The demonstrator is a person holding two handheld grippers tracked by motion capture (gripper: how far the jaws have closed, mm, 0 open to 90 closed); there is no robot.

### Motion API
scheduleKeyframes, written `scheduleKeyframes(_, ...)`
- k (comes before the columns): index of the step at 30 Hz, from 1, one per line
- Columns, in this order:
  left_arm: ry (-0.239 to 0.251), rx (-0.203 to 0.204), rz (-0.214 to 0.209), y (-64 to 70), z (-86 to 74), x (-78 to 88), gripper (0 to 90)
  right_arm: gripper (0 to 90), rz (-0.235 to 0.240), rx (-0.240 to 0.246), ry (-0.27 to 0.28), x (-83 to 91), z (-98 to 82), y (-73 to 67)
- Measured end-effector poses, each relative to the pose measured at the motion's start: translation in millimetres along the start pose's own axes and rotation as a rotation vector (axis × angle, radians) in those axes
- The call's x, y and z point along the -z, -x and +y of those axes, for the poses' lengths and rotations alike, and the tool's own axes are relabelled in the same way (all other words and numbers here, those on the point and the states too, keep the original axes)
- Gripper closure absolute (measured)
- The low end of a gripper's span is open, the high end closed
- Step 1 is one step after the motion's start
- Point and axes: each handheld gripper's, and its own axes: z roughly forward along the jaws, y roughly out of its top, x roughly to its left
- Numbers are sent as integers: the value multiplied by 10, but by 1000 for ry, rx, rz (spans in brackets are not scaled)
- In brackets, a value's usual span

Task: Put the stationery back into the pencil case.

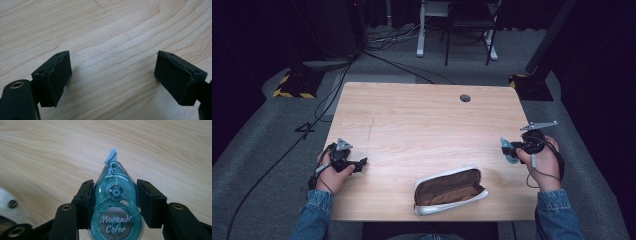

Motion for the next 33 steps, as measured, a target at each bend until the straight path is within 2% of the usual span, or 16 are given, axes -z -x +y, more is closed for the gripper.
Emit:
scheduleKeyframes(4, 0, 0, 0, 0, 0, 0, 147, 504, 13, 52, 21, 104, 5, -171)
scheduleKeyframes(7, 0, 0, 0, 0, 0, 0, 146, 504, 18, 70, 44, 185, 24, -262)
scheduleKeyframes(10, -1, 0, 0, 1, 0, 0, 146, 504, 19, 77, 56, 222, 29, -298)
scheduleKeyframes(18, -1, 0, 0, 0, 0, 0, 147, 504, 58, 94, 90, 342, 3, -412)
scheduleKeyframes(26, 0, 0, 0, 0, 0, 0, 146, 504, 89, 146, 137, 550, -33, -592)
scheduleKeyframes(28, -1, 0, 0, 1, 0, 0, 146, 504, 102, 157, 144, 577, -32, -636)
scheduleKeyframes(32, 0, -2, 0, 0, 1, -1, 146, 504, 169, 188, 151, 581, -22, -729)
scheduleKeyframes(33, -1, -2, -1, 0, 1, 0, 146, 504, 171, 194, 150, 579, -19, -753)
